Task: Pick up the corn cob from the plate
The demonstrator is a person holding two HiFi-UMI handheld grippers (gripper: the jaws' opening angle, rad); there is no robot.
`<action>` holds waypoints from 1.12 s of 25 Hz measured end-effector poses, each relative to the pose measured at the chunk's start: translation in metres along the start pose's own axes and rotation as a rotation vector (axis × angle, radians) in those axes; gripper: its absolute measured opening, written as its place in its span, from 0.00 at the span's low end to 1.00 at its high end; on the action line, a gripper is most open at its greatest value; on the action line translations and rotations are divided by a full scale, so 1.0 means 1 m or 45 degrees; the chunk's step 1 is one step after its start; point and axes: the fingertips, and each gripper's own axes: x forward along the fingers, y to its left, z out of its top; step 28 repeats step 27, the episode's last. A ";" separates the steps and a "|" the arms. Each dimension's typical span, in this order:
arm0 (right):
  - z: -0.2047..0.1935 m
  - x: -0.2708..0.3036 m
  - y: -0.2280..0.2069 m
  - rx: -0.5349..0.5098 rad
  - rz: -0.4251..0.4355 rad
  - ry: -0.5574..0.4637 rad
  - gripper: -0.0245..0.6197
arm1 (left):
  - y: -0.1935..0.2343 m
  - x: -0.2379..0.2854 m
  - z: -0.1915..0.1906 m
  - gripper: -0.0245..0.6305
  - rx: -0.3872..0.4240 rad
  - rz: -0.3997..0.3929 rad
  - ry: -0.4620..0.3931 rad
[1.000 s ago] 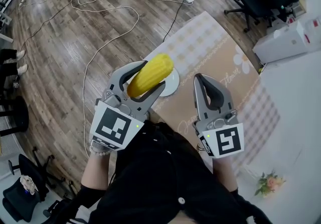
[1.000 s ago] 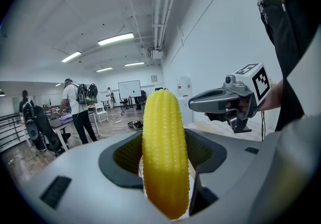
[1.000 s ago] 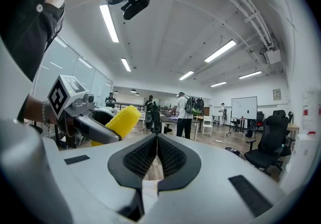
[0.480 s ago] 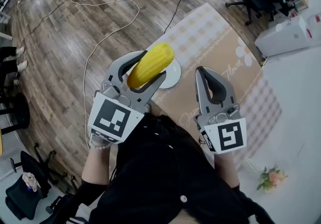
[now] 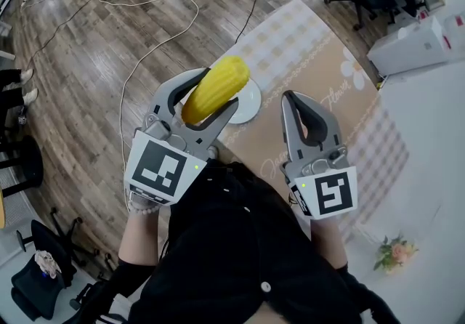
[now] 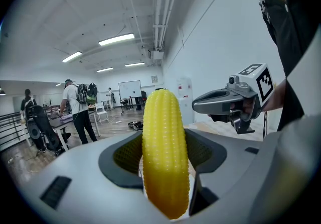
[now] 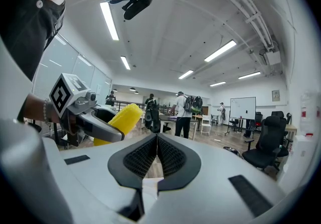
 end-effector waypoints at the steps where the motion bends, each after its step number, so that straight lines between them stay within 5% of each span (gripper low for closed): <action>1: -0.001 0.000 0.000 -0.002 -0.001 0.003 0.10 | 0.001 0.000 0.000 0.44 -0.012 0.005 0.003; 4: -0.002 0.002 -0.001 -0.004 -0.006 0.009 0.10 | 0.003 0.000 0.000 0.44 -0.084 0.037 0.022; 12: -0.006 0.002 -0.001 -0.001 -0.013 0.017 0.10 | 0.004 0.002 -0.004 0.44 0.001 0.005 0.005; 28: -0.006 0.000 0.001 0.009 -0.013 0.018 0.10 | 0.000 0.002 -0.006 0.44 0.002 -0.003 0.022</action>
